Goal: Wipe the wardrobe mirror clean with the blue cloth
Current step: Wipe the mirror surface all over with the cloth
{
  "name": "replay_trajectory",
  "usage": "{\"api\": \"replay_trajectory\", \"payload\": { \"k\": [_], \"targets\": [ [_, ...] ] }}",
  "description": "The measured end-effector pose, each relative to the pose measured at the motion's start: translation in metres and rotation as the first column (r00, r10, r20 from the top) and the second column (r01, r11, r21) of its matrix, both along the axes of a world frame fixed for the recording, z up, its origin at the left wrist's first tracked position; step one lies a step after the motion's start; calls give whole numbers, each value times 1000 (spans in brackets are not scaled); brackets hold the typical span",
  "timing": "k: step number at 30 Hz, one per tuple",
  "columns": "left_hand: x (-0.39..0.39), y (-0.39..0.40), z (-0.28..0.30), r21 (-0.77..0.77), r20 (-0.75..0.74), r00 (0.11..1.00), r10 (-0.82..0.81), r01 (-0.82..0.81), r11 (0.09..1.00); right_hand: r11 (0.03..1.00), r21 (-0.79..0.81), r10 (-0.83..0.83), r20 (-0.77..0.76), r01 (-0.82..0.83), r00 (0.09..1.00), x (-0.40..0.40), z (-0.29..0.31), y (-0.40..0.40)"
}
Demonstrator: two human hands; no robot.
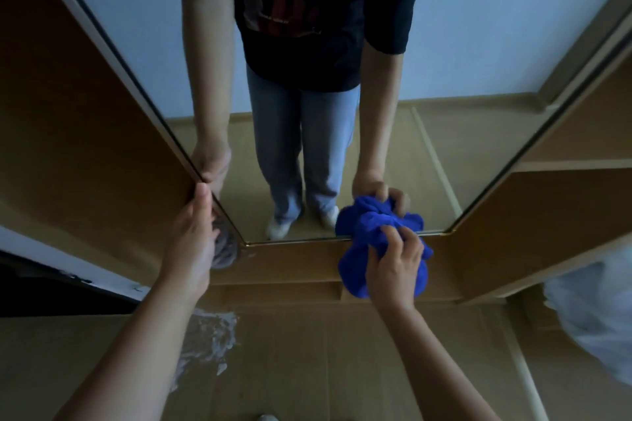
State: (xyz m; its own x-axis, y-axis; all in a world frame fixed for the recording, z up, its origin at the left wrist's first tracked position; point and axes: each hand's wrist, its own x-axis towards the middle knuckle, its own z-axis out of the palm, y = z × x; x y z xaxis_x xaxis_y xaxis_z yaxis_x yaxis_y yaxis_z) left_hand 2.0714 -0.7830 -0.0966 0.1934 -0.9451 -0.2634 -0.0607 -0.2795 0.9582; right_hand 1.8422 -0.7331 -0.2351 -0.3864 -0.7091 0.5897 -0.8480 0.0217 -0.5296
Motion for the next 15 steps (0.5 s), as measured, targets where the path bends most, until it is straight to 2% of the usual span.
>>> {"api": "replay_trajectory", "payload": {
  "k": [3, 6, 8, 12, 15],
  "targets": [
    [-4, -1, 0, -7, -56, 998, 18, -18, 1000, 990, 137, -40, -15, 41, 999, -51, -1, 13],
    [-6, -2, 0, -1, -88, 995, 56, -56, 998, 969, 246, -4, -47, 16, 999, -73, 7, 20],
    [-3, -2, 1, 1, -79, 997, 26, -26, 1000, 969, 247, 5, -44, 6, 999, -76, 13, 20],
    [3, 0, 13, 27, -29, 997, -68, 69, 997, 980, 194, -64, 147, 35, 987, -75, 31, 23],
    [4, 2, 25, -12, 11, 996, -87, 87, 996, 993, 115, -52, 183, 32, 982, -81, 55, 20]
  ]
}}
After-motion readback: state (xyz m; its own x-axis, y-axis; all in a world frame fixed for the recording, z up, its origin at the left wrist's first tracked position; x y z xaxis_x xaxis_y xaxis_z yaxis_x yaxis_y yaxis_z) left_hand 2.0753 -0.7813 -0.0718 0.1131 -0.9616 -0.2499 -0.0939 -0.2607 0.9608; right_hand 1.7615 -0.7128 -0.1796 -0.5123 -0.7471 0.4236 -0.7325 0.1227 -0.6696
